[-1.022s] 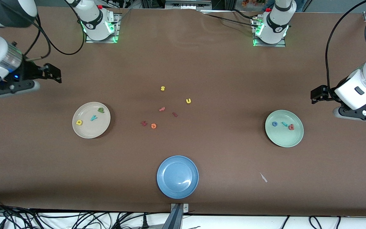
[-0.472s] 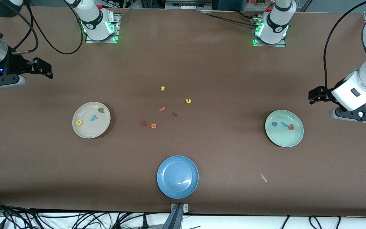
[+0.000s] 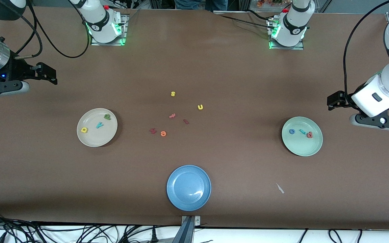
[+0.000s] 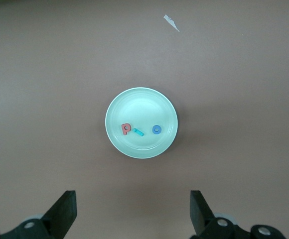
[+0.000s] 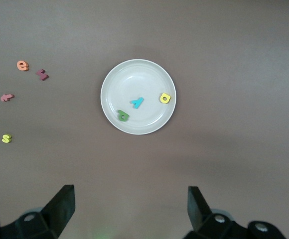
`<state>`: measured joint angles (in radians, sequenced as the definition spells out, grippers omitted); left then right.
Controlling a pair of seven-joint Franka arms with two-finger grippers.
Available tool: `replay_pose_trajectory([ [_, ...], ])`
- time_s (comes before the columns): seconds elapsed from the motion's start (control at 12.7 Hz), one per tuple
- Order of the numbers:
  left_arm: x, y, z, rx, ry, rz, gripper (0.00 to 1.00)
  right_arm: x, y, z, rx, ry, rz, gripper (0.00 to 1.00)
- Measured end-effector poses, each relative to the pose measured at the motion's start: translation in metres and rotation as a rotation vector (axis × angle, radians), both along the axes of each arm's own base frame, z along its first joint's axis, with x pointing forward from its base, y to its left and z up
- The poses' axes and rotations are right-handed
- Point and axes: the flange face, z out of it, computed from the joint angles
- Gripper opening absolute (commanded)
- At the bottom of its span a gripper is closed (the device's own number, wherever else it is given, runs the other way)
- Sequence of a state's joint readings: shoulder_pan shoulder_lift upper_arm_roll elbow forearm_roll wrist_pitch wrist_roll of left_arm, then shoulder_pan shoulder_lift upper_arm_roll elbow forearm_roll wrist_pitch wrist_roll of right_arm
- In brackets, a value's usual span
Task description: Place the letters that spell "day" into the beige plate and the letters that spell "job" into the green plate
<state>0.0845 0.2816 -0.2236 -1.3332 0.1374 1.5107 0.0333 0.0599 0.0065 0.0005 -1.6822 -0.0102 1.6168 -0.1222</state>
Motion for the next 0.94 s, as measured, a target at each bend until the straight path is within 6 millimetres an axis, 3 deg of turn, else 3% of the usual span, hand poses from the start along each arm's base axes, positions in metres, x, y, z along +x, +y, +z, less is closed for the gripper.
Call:
replay_pose_trajectory([
  [0.31,0.0000,-0.0001,0.0002,0.000,0.000,-0.001,1.00,0.0006,0.0060,0.0110,0.003,-0.018,0.010,1.00],
  [0.94,0.0002,0.0028,0.0004,-0.004,0.000,-0.005,1.00,0.0025,0.0067,0.0060,0.002,-0.006,0.011,1.00],
])
